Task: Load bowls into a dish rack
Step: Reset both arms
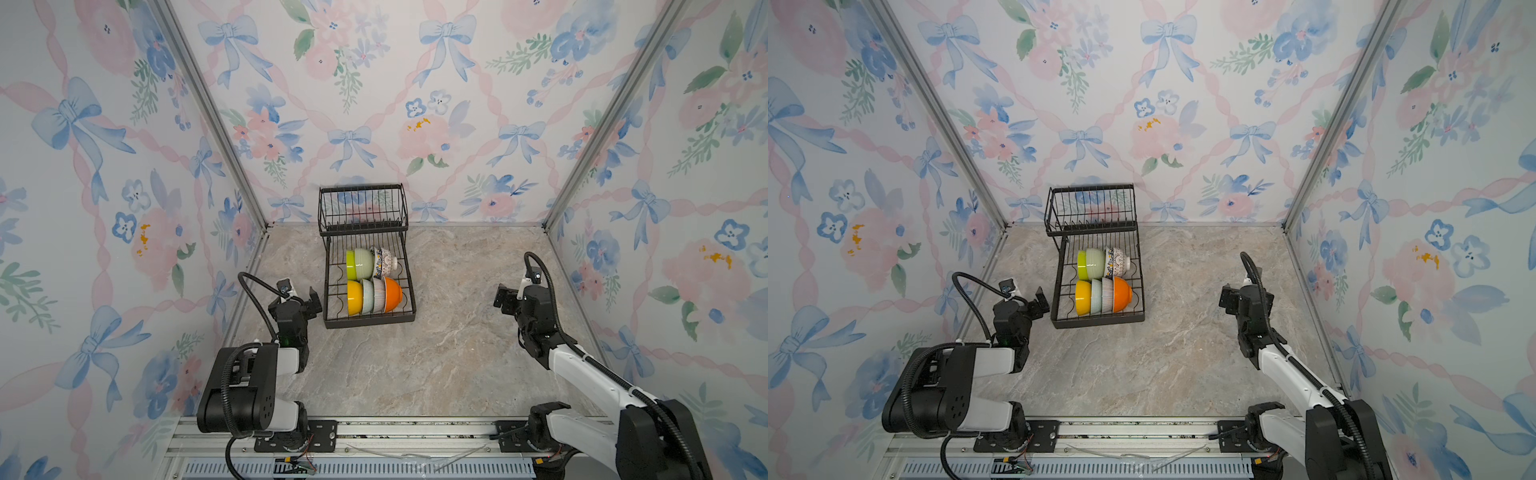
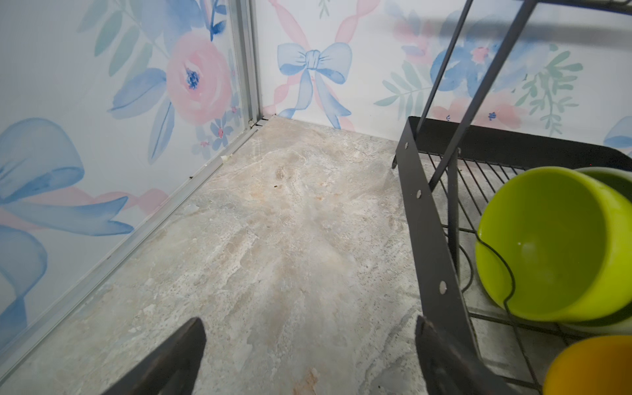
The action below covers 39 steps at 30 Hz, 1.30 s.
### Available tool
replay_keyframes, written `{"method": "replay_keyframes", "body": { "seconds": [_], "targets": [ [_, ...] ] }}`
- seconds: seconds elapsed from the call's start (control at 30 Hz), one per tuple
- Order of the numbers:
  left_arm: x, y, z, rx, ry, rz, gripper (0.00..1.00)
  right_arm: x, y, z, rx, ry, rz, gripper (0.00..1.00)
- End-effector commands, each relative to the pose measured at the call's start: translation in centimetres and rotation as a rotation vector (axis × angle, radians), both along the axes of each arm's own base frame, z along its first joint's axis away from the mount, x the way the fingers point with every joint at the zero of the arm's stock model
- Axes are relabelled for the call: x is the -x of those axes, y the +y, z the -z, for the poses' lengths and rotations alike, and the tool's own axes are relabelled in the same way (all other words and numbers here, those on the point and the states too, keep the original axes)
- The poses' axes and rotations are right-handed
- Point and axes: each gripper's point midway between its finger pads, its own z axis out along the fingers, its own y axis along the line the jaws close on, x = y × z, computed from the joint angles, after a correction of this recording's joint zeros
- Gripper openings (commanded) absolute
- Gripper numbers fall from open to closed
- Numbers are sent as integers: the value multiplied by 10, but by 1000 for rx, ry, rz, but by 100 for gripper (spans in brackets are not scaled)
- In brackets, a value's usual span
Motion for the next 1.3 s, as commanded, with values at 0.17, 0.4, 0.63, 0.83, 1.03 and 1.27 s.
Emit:
{"method": "replay_keyframes", "body": {
  "seconds": [0.17,0.4,0.63,0.83,1.03,1.27],
  "targets": [
    [-9,-25,3,-82,-30,125,98,-5,-22,12,20,-90,52,96],
    [-8,-24,4,-81,-27,110,98,-22,-28,25,68,-76,71,96],
    [-8,-24,4,-83,-26,108,98,-34,-26,42,60,-62,40,96],
    [-12,-35,6,-112,-10,158,98,-41,-13,53,74,-78,-30,96],
    [-13,-40,7,-121,-5,190,98,-41,-12,53,80,-62,-29,96],
    [-13,-41,7,-122,-4,190,98,-41,-13,53,80,-61,-29,96]
  ]
}}
